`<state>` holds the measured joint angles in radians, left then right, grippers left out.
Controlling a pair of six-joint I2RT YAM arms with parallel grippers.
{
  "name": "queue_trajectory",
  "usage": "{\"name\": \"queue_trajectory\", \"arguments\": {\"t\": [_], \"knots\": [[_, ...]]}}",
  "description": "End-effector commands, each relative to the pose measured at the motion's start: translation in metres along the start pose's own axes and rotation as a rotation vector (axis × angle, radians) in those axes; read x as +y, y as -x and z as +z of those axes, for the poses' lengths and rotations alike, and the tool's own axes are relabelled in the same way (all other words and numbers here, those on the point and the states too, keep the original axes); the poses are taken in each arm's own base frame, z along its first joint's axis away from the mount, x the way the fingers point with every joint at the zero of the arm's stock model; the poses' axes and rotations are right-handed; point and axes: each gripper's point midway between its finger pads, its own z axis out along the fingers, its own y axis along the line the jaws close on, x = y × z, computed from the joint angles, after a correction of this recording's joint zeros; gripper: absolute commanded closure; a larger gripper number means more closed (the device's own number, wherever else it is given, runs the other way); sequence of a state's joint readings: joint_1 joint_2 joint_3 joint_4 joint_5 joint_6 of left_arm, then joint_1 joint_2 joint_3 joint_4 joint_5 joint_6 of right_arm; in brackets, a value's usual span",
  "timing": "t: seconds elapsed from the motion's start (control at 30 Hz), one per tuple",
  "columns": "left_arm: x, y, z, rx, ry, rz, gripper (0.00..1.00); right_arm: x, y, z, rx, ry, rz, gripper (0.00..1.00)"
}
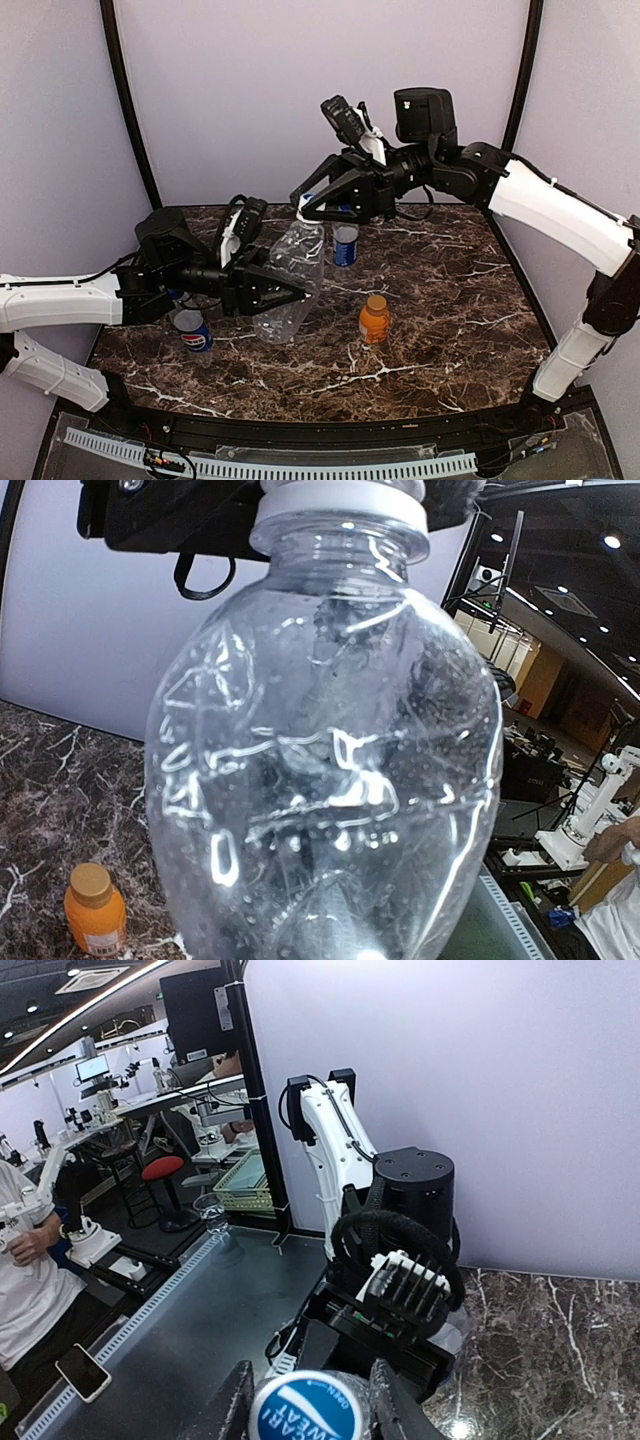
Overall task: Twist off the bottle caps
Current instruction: Unscrew the bottle cap from the plastic bottle.
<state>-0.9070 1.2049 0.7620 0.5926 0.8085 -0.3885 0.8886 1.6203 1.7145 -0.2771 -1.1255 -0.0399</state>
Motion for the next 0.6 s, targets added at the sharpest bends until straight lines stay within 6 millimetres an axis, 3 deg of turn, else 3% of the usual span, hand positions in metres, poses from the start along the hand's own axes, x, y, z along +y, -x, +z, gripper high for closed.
{"name": "queue_trajectory", "arguments": {"t": [0.0,0.2,0.57], "knots": [[-0.016,0.024,-0.006,-0.071,-0.035,0.109,0.66,-0.006,0.02,-0.013,-0.033,-0.069,-0.034,0.61],[-0.007,0.022,-0.006,-0.062,0.013,0.109,0.66,-0.013,0.017,-0.013,-0.026,-0.111,-0.013,0.52],[0.013,0.024,-0.007,-0.053,0.132,0.107,0.66,-0.005,0.028,-0.021,-0.053,-0.192,0.019,0.19]]}}
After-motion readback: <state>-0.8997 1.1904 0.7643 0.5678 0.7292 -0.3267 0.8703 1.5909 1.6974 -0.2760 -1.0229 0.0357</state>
